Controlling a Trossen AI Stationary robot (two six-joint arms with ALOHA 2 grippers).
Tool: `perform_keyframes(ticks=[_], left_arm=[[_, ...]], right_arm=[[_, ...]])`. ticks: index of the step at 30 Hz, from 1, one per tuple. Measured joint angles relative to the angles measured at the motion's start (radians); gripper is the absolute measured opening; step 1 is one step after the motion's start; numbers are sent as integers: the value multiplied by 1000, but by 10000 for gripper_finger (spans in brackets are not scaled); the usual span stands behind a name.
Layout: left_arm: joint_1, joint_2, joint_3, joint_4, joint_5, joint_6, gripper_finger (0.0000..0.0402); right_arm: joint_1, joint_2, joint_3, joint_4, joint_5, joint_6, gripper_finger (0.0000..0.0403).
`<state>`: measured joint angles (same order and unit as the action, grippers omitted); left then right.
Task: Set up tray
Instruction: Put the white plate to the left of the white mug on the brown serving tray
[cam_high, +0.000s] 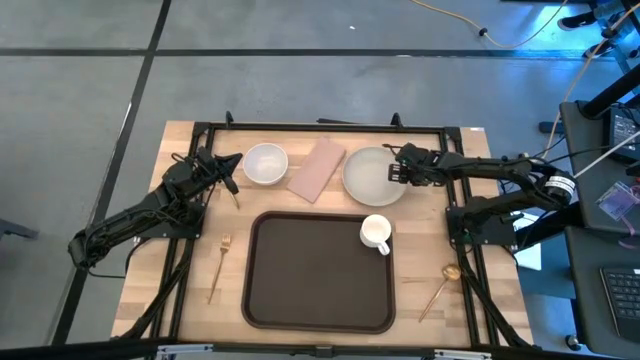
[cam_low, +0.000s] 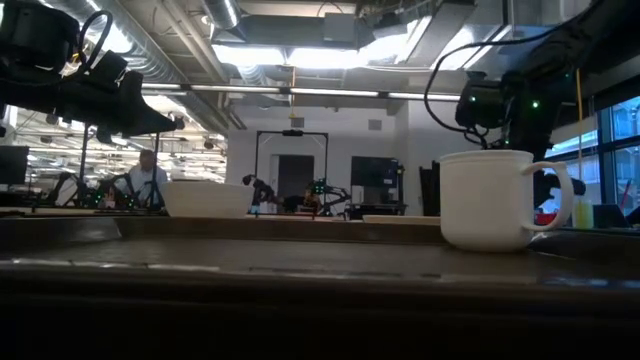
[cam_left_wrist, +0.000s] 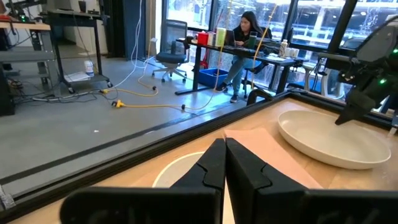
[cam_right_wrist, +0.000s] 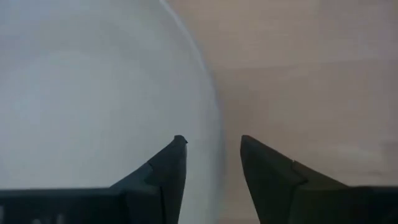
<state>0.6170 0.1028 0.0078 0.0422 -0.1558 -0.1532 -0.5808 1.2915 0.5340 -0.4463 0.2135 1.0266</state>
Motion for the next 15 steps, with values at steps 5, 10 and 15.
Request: perform_keyframes(ticks=[5, 10, 15], left_arm=[[0, 0, 0, 0, 0, 0, 4], [0, 0, 0, 0, -2, 0, 4], [0, 0, 0, 0, -3, 0, 4]], right_arm=[[0, 0, -40, 71, -3, 34, 139], [0, 0, -68, 86, -5, 17, 87], [-1, -2, -66, 109, -9, -34, 12]])
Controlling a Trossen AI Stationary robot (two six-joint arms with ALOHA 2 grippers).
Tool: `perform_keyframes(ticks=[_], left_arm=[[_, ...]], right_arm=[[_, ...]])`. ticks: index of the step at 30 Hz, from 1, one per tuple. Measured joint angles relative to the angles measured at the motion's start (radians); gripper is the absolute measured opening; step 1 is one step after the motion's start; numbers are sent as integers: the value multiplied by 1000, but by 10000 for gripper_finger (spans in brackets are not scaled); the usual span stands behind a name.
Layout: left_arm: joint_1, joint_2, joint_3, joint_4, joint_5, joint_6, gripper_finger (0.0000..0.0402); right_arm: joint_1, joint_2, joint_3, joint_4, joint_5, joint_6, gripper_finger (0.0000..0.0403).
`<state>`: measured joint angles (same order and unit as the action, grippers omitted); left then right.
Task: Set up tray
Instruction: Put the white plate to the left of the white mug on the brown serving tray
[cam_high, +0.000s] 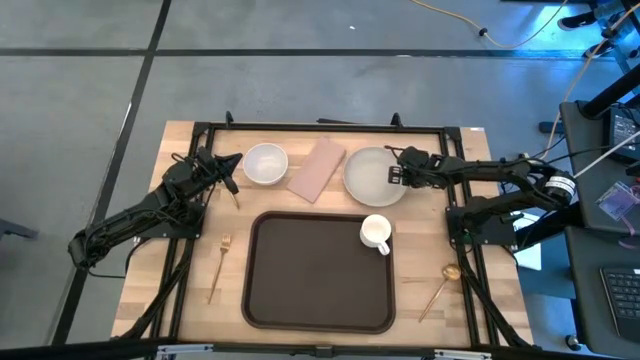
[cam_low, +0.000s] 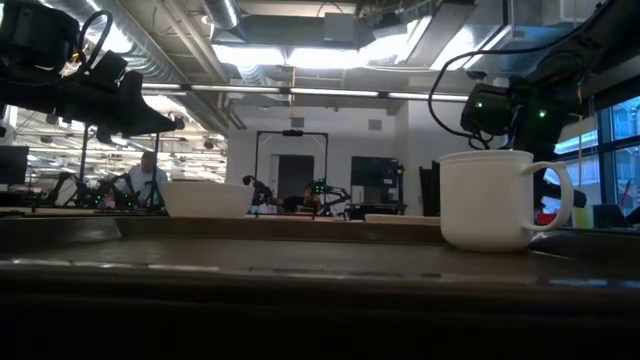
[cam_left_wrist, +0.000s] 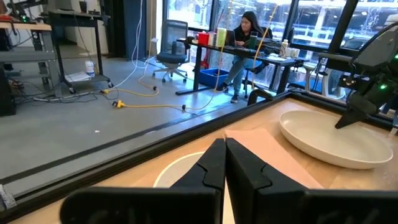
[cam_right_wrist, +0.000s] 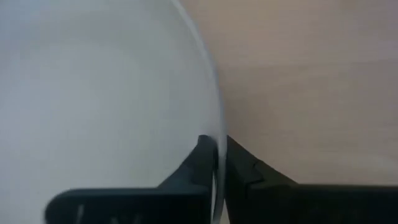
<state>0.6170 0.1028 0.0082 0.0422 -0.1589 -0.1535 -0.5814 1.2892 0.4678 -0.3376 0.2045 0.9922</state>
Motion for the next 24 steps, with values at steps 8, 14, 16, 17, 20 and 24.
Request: perform_keyframes(ticks=[8, 14, 16, 17, 20, 24], left_arm=[[0, 0, 0, 0, 0, 0, 4], [0, 0, 0, 0, 0, 0, 4], [0, 0, 0, 0, 0, 0, 4], [0, 0, 0, 0, 0, 0, 4], [0, 0, 0, 0, 0, 0, 4], [0, 0, 0, 0, 0, 0, 4]], right_arm=[[-30, 3, -3, 275, -4, 20, 4], [-50, 3, 73, 507, -18, -54, 2], [-52, 3, 137, 548, -42, -90, 2], [-52, 3, 175, 567, -67, -118, 2], [-44, 3, 318, 568, -160, -227, 2], [9, 2, 562, 472, -263, -401, 1]])
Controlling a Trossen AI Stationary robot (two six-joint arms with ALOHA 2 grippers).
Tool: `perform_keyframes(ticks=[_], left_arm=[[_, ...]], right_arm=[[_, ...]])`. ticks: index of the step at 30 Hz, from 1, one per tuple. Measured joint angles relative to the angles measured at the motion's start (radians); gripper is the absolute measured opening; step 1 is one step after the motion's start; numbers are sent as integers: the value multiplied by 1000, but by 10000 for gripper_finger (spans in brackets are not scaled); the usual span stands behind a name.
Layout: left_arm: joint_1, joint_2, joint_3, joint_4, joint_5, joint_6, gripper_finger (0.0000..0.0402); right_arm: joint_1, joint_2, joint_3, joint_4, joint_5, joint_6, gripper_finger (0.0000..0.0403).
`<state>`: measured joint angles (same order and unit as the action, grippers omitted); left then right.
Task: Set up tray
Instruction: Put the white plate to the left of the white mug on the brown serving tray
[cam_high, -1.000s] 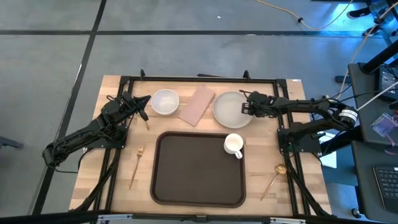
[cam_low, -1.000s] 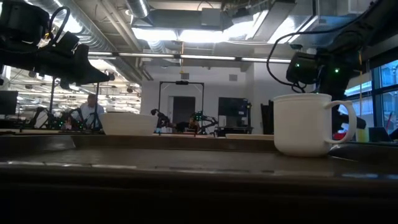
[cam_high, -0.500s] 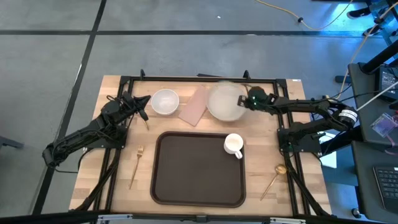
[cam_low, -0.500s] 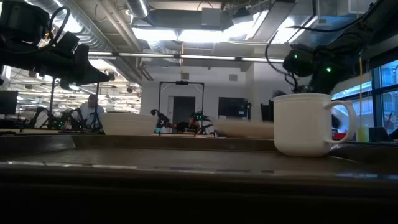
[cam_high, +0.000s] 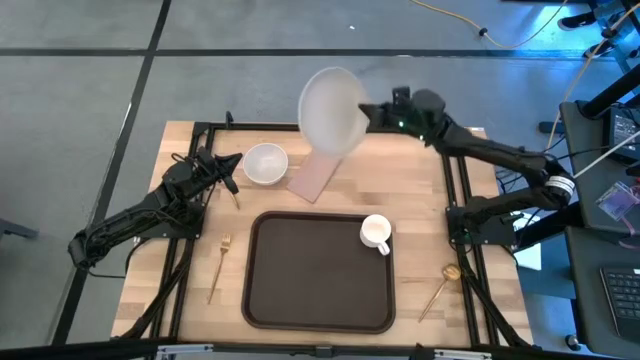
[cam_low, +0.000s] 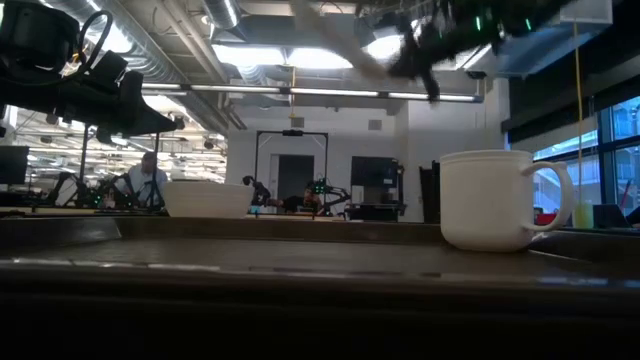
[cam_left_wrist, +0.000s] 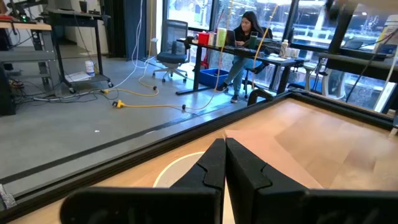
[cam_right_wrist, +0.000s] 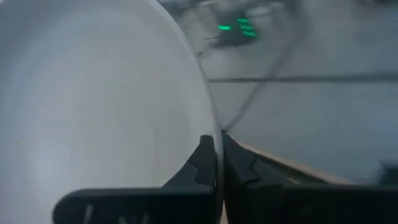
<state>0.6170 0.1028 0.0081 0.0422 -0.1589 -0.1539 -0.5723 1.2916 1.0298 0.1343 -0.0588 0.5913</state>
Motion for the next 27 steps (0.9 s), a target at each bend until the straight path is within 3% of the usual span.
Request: perform_keyframes(ticks=[7, 15, 21, 27], left_arm=[[0, 0, 0, 0, 0, 0, 4], [0, 0, 0, 0, 5, 0, 4], [0, 0, 0, 0, 5, 1, 4], [0, 0, 0, 0, 5, 1, 4]], right_arm=[[166, 85, 509, -480, -25, -294, 1], [338, 377, 984, -966, -32, -410, 1], [425, 623, 1194, -1157, -158, -424, 0], [491, 803, 1249, -1209, -237, -439, 1]])
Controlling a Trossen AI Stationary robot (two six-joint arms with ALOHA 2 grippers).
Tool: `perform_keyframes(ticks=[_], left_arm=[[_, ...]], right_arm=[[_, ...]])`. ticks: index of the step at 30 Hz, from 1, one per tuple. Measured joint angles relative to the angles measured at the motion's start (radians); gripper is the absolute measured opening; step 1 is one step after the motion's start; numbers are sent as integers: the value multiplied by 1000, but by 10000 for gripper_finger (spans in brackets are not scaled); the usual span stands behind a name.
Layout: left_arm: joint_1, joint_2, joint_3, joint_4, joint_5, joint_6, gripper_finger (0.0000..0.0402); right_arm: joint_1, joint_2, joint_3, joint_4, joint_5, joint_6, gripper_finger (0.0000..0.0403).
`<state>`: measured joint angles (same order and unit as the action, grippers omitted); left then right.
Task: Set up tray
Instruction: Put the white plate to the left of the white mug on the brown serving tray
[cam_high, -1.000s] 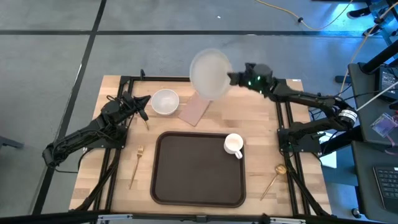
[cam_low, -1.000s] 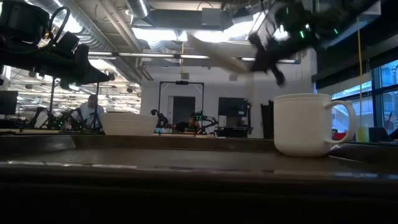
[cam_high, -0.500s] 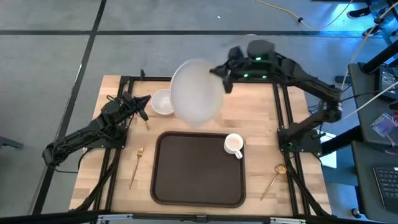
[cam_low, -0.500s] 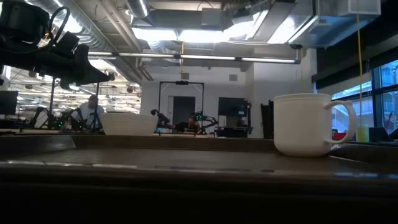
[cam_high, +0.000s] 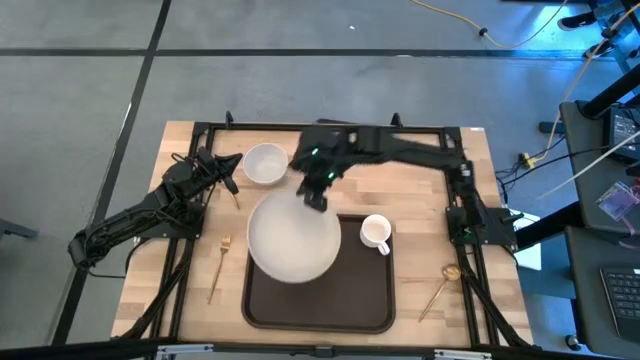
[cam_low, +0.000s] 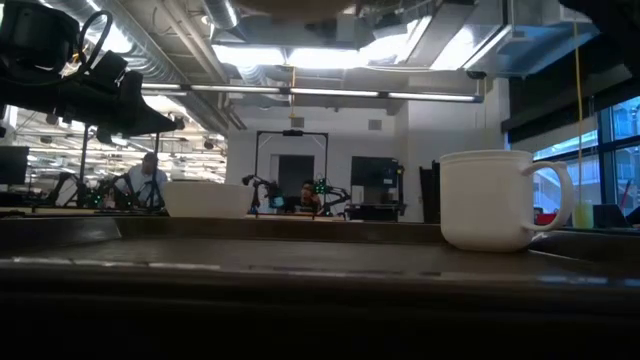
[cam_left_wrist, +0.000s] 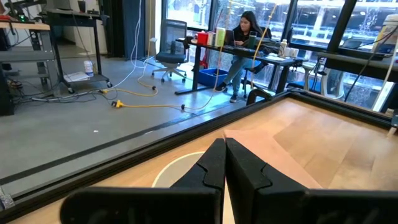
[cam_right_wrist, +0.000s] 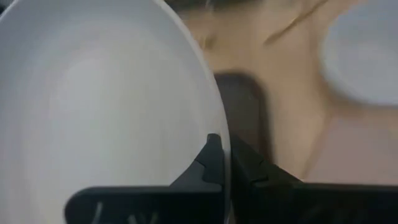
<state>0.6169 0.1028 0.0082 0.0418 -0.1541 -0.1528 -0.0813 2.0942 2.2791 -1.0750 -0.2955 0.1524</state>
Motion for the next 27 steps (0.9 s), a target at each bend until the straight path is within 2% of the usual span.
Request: perform_keyframes(ticks=[3, 9, 15, 20, 27], left_arm=[[0, 0, 0, 0, 0, 0, 4], [0, 0, 0, 0, -1, 0, 4], [0, 0, 0, 0, -1, 0, 4], [0, 0, 0, 0, 1, -1, 4], [0, 0, 0, 0, 2, -1, 4]], right_arm=[[29, 71, 0, -22, -40, 0, 1], [97, 189, 0, -32, -12, 14, 2], [138, 282, 0, -31, 117, -27, 2], [155, 326, 0, -14, 187, -45, 2], [152, 338, 1, 75, 190, -10, 2]])
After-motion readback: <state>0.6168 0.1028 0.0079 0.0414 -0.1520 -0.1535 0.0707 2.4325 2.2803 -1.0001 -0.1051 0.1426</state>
